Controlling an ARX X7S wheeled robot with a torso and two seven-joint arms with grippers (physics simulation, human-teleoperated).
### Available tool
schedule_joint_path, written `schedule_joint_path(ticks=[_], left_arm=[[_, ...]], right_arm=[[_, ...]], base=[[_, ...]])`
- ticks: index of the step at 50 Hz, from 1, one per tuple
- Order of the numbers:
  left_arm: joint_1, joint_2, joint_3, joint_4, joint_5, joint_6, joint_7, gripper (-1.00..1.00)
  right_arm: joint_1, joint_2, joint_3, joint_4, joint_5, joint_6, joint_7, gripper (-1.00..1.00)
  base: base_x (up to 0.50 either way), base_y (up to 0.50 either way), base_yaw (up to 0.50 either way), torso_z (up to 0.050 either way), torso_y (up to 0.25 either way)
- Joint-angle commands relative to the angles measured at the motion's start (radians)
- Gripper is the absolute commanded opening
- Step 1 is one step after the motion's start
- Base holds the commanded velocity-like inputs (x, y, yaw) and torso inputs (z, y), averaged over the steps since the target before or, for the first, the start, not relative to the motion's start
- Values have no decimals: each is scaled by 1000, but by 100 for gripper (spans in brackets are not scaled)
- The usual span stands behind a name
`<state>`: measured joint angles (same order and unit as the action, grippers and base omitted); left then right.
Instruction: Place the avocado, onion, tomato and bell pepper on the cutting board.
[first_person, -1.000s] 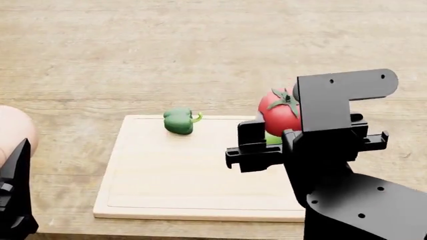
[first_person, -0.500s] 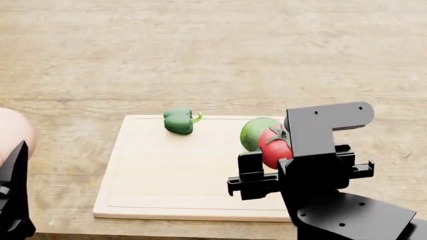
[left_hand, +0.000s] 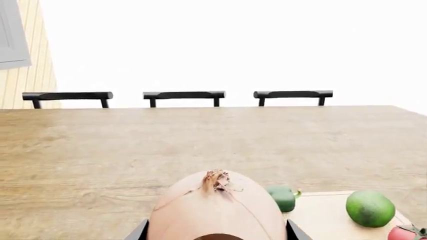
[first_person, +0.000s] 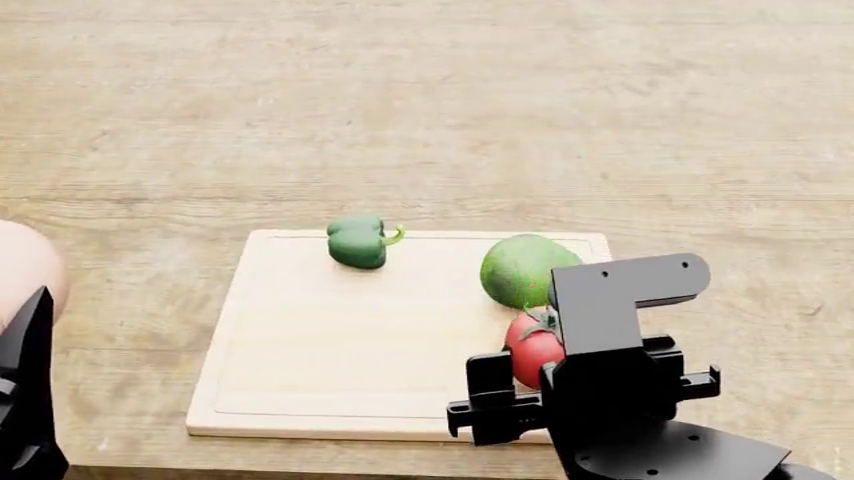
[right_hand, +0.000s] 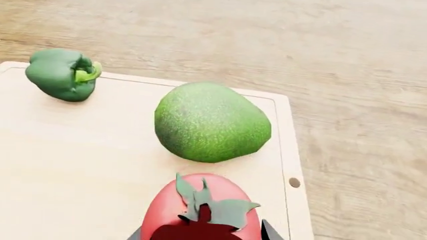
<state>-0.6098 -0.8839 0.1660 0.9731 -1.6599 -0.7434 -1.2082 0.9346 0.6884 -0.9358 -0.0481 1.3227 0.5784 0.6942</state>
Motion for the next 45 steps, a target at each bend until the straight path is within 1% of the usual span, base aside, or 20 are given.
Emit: schedule_joint_path(ticks=[1,16,24,29,32,33,34,37,40,45], left_arm=[[12,18,-30,-1,-9,35,21,-100],[2,16,-26,2,-21,35,12,-100],[-11,22,-15,3,-28,30,10,-100],[-69,32,17,-16,-43,3,17,-100],[-132,57,62,-39,-49,-34,30,-100],[-181,74,89,-55,-55,-59,40,-100],[-201,82,101,-64,-58,-68,40,-100],[-319,141,169,-125,-43,-134,85,-100],[-387,200,219,-196,25,-182,166,-100],[-437,271,279,-298,156,-213,317,-100]], right_arm=[[-14,-18,27,-37,-40,18,-35,100],[103,63,128,-268,48,38,75,100],[255,133,237,-441,160,66,212,100],[317,183,293,-542,218,68,293,100],[332,214,321,-589,242,59,335,100],[331,228,333,-606,253,50,348,100],[330,233,337,-613,252,47,353,100],[308,268,364,-638,269,20,380,100],[269,293,380,-648,258,-10,390,100],[229,314,390,-666,235,-35,401,100]], base=[[0,0,0,0,0],[0,0,0,0,0],[0,0,0,0,0],[0,0,0,0,0],[0,0,0,0,0],[0,0,0,0,0],[0,0,0,0,0],[0,0,0,0,0],[0,0,0,0,0],[0,0,0,0,0]])
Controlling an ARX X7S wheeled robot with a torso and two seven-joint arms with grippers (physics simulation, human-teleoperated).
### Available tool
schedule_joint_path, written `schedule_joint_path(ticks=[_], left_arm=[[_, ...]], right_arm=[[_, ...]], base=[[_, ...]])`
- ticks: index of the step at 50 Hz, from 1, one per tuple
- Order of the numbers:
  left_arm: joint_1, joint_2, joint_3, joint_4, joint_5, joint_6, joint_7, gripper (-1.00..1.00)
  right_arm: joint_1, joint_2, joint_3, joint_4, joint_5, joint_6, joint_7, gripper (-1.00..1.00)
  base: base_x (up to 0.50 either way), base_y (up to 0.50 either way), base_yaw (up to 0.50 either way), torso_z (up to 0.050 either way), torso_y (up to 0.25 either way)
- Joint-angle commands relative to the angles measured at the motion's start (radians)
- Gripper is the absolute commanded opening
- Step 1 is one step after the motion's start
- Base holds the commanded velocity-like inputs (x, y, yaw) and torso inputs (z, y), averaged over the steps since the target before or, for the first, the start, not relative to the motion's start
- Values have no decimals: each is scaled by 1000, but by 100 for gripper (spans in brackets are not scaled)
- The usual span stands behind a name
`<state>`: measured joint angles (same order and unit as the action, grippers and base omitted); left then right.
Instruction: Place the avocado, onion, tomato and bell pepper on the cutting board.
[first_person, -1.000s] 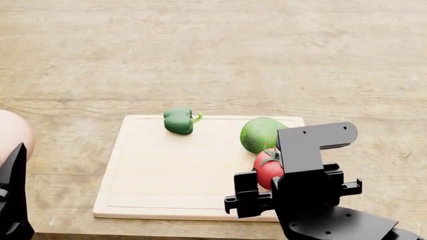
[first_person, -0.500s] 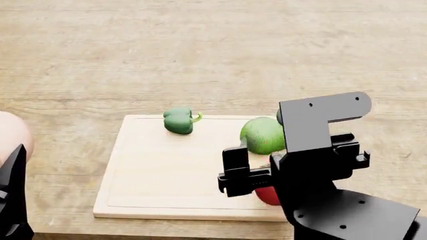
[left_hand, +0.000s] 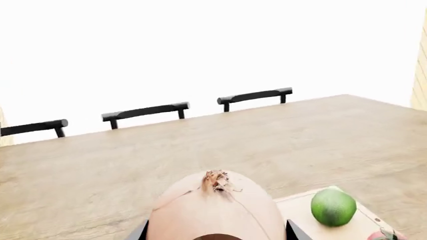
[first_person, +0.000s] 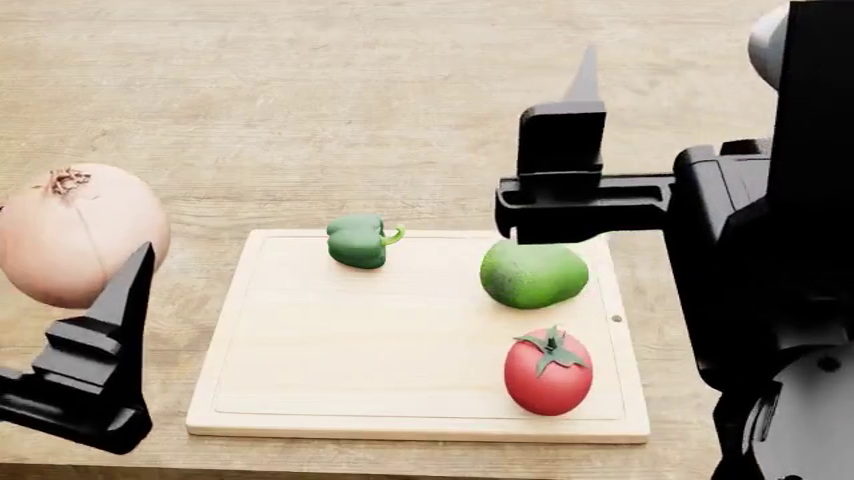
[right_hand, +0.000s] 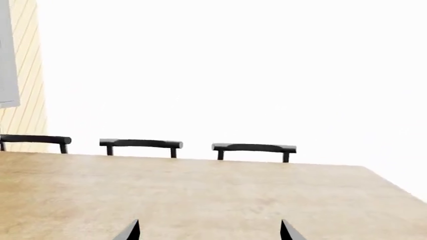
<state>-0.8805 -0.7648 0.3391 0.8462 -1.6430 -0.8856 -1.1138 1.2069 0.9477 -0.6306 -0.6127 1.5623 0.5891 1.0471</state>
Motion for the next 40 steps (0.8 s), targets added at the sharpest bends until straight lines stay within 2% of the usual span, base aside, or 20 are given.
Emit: schedule_joint_path(ticks=[1,11,18,27,40], left_arm=[[-179,169,124,-204,182,-74,269,-100],[-246,283,249,-447,408,-36,550,-100],[-237,343,311,-640,527,36,673,-100],[-190,382,359,-782,592,84,729,-100],[-109,392,390,-798,595,99,730,-100]], right_arm=[[-51,56,87,-104,-8,-52,51,100],[-106,47,80,-110,-54,-79,58,100],[-128,49,79,-108,-73,-88,48,100],[-158,79,91,-131,-61,-106,50,100],[-159,94,98,-156,-21,-105,76,100]], base=[[0,0,0,0,0],[0,0,0,0,0],[0,0,0,0,0],[0,0,0,0,1],[0,0,0,0,0]])
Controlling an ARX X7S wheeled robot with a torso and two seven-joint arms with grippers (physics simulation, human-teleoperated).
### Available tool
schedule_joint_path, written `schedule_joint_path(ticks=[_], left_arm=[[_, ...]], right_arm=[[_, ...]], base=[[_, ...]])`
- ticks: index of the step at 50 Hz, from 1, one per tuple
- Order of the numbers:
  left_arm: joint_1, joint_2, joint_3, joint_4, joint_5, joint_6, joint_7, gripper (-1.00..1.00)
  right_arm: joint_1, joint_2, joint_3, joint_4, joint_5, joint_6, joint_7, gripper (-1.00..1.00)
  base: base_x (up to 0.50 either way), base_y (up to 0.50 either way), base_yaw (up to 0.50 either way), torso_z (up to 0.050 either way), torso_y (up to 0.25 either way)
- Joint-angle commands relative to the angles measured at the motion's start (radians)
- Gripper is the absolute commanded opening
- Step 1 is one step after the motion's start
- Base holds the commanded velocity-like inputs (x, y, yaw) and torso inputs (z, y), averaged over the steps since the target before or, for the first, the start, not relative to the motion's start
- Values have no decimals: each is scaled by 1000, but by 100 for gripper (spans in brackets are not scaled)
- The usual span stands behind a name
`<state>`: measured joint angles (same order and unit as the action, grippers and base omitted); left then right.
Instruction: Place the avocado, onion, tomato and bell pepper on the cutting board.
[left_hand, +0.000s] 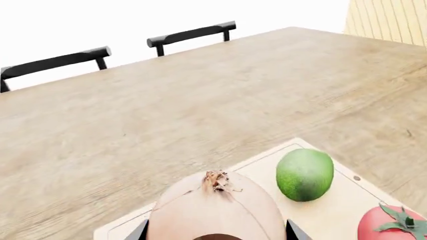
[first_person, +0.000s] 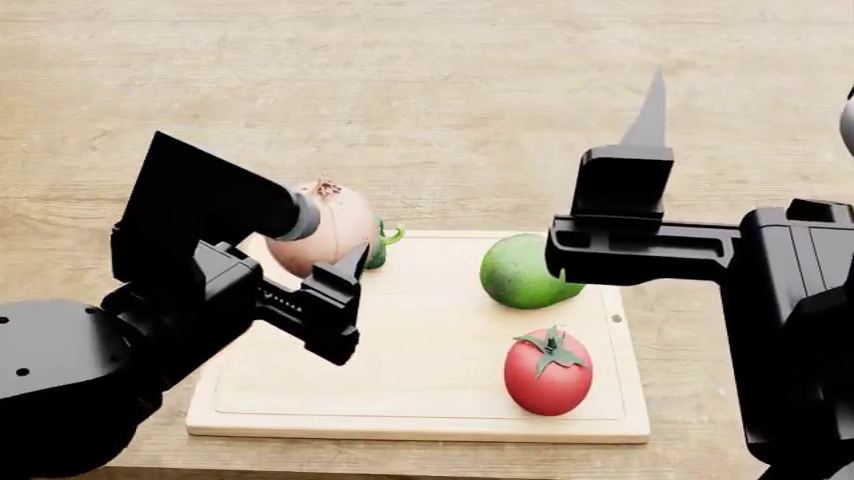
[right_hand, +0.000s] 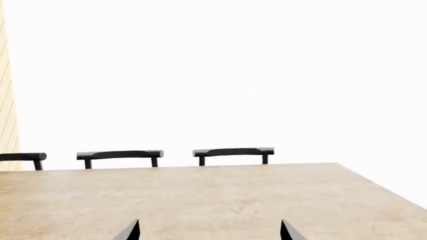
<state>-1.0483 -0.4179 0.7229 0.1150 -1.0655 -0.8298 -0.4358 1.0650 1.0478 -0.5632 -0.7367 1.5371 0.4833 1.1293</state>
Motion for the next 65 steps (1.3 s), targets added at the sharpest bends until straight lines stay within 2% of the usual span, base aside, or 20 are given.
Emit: schedule_joint_path(ticks=[1,17,32,33,49,52,55,60,65], left_arm=[[61,45,6,-65,16,43,51,-100],[125,40,11,-29,-17,38,24,-100],[131,39,-4,-25,-47,34,12,-100],[131,39,-5,-25,-49,33,10,100],[117,17,-43,31,-94,26,-21,100],[84,-12,-102,144,-171,5,-87,100],[23,-51,-188,314,-314,-24,-205,100],[-67,-120,-289,489,-515,-34,-393,100],[-68,-202,-354,611,-622,-10,-517,100]], right_arm=[[-17,-6,30,-32,4,1,-6,100],[-20,-7,29,-30,16,4,-6,100],[-7,-17,27,-31,31,12,4,100],[-6,-17,27,-31,31,13,4,100],[-30,-11,31,-33,23,-1,-2,100],[-31,-11,32,-33,21,-1,-2,100],[-24,-11,33,-34,25,2,2,100],[-18,-19,31,-38,29,5,8,100],[-18,-27,29,-36,20,5,3,100]], base=[[0,0,0,0,0],[0,0,0,0,1],[0,0,0,0,0],[0,0,0,0,0],[0,0,0,0,0],[0,0,0,0,0],[0,0,0,3,0],[0,0,0,0,0],[0,0,0,0,0]])
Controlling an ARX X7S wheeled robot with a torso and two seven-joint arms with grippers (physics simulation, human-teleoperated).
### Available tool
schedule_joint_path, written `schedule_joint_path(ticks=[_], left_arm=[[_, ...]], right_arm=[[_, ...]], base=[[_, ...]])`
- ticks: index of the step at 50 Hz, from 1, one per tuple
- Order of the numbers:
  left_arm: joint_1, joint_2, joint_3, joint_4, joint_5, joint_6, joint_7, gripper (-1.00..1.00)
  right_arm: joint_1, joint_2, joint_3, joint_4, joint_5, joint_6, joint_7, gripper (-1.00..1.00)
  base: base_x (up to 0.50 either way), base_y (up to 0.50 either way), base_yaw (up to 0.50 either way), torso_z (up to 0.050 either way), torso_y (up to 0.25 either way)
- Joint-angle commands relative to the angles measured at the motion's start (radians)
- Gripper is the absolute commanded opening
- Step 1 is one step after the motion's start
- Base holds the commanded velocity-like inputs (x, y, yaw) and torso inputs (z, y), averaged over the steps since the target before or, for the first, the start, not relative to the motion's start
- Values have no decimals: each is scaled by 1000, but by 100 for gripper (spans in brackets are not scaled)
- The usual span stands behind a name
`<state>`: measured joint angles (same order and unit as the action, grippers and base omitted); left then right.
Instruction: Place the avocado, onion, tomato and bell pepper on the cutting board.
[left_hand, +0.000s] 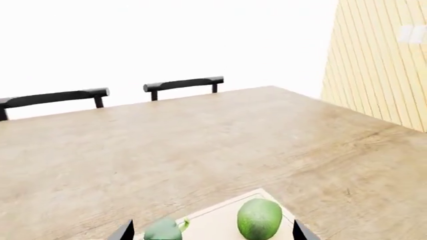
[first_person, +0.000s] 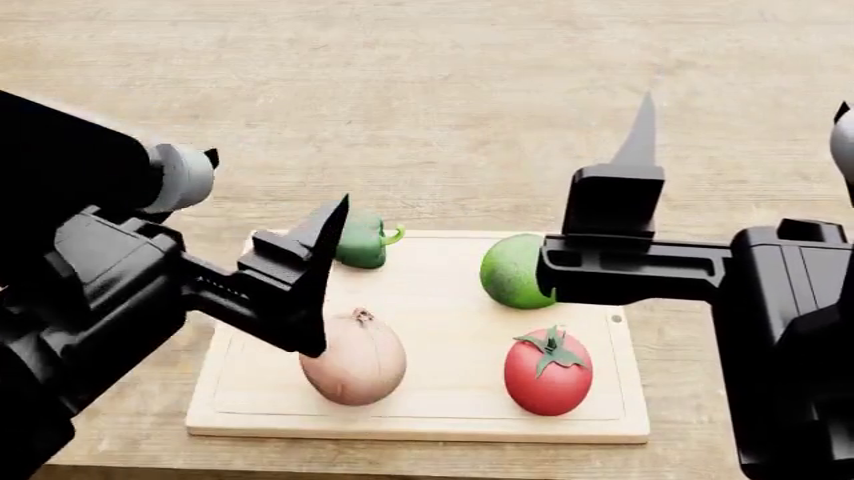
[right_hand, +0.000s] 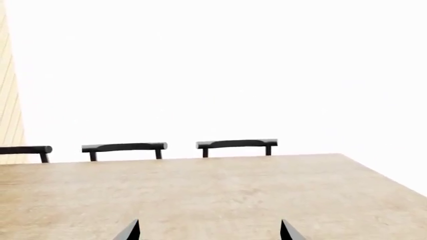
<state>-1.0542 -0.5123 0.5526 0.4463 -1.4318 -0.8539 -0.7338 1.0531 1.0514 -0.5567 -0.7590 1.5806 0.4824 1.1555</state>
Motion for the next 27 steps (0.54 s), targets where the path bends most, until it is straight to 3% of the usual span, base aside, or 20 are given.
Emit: schedule_joint_path(ticks=[1,11,21,27], left_arm=[[-51,-116,-188,290,-255,18,-222,100],[176,-228,-303,411,-153,98,-244,100],[433,-276,-373,460,7,165,-182,100],[471,-279,-390,472,40,184,-178,100]], right_arm=[[-8,-32,22,-12,-27,5,-25,100],[-54,-39,19,-7,-96,-17,-31,100],[-83,-33,18,-11,-136,-26,-23,100],[-124,-11,27,-8,-155,-50,-25,100]], base=[[0,0,0,0,0],[0,0,0,0,0],[0,0,0,0,0],[0,0,0,0,0]])
